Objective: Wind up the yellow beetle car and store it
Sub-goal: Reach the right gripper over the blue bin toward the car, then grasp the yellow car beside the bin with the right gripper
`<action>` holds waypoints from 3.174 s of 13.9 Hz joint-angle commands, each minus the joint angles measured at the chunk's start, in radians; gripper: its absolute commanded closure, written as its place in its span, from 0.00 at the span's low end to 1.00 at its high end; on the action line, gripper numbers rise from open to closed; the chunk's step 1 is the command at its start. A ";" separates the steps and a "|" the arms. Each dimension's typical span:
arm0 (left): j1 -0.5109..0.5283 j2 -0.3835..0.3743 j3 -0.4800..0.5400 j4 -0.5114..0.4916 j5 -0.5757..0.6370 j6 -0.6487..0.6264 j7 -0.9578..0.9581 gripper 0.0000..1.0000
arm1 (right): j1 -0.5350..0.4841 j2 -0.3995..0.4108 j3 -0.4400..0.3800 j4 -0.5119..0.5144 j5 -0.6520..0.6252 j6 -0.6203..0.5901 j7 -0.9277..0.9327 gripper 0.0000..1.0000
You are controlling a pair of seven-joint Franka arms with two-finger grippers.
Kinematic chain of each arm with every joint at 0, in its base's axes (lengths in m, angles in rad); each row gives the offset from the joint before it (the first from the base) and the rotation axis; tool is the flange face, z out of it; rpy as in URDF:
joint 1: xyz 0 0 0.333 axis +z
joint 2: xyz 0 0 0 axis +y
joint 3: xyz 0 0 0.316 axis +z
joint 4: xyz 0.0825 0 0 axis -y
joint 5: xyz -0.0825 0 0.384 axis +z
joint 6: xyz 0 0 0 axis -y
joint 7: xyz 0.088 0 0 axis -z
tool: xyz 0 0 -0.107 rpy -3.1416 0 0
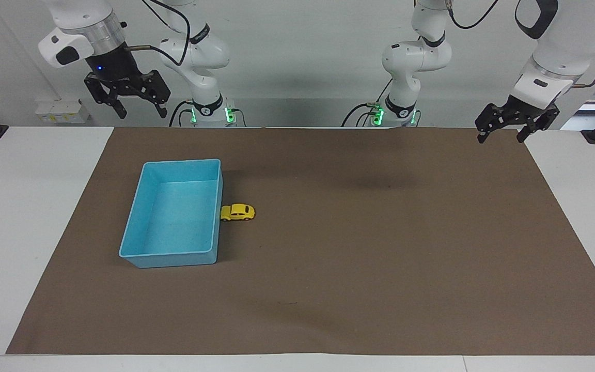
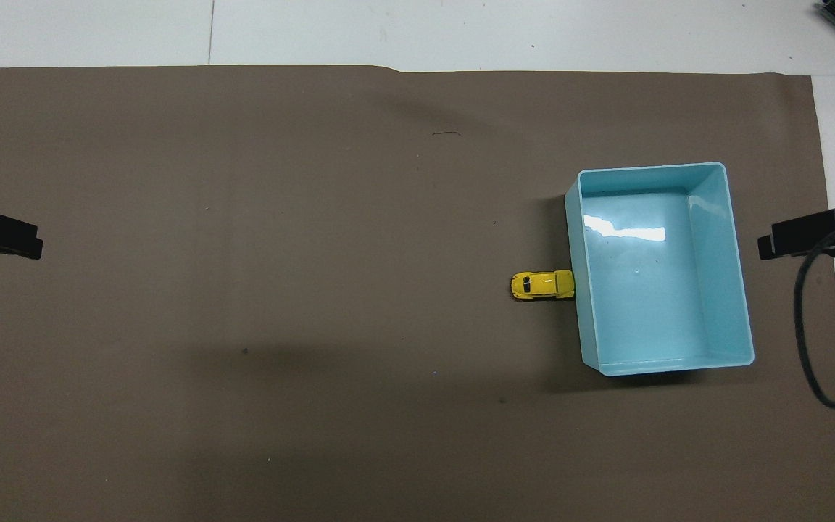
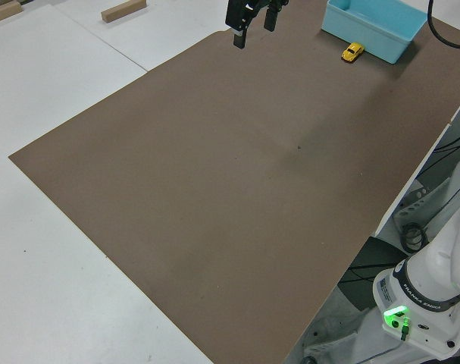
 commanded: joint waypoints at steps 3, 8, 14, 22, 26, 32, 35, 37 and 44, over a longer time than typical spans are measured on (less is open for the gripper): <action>0.000 0.007 0.004 0.019 -0.010 -0.020 0.007 0.00 | 0.101 -0.038 0.024 -0.074 -0.048 0.039 -0.286 0.00; 0.000 0.007 0.004 0.019 -0.012 -0.020 0.007 0.00 | 0.100 -0.050 0.024 -0.169 -0.044 0.132 -0.772 0.00; 0.000 0.007 0.004 0.019 -0.012 -0.020 0.007 0.00 | 0.144 -0.033 0.027 -0.331 -0.044 0.308 -1.050 0.00; 0.000 0.007 0.004 0.019 -0.012 -0.020 0.007 0.00 | 0.210 0.120 0.025 -0.434 -0.074 0.594 -1.074 0.00; 0.000 0.007 0.004 0.019 -0.012 -0.020 0.007 0.00 | 0.221 0.134 0.025 -0.521 -0.079 0.697 -1.104 0.00; 0.000 0.007 0.004 0.019 -0.012 -0.020 0.007 0.00 | 0.256 0.140 0.025 -0.635 -0.085 0.812 -1.091 0.00; 0.000 0.007 0.004 0.019 -0.012 -0.020 0.007 0.00 | 0.264 0.168 0.025 -0.663 -0.085 0.876 -1.089 0.00; 0.000 0.007 0.004 0.019 -0.012 -0.020 0.007 0.00 | 0.264 0.198 0.025 -0.678 -0.096 0.913 -1.089 0.00; 0.000 0.007 0.004 0.019 -0.012 -0.020 0.007 0.00 | 0.264 0.234 0.025 -0.726 -0.108 1.010 -1.089 0.24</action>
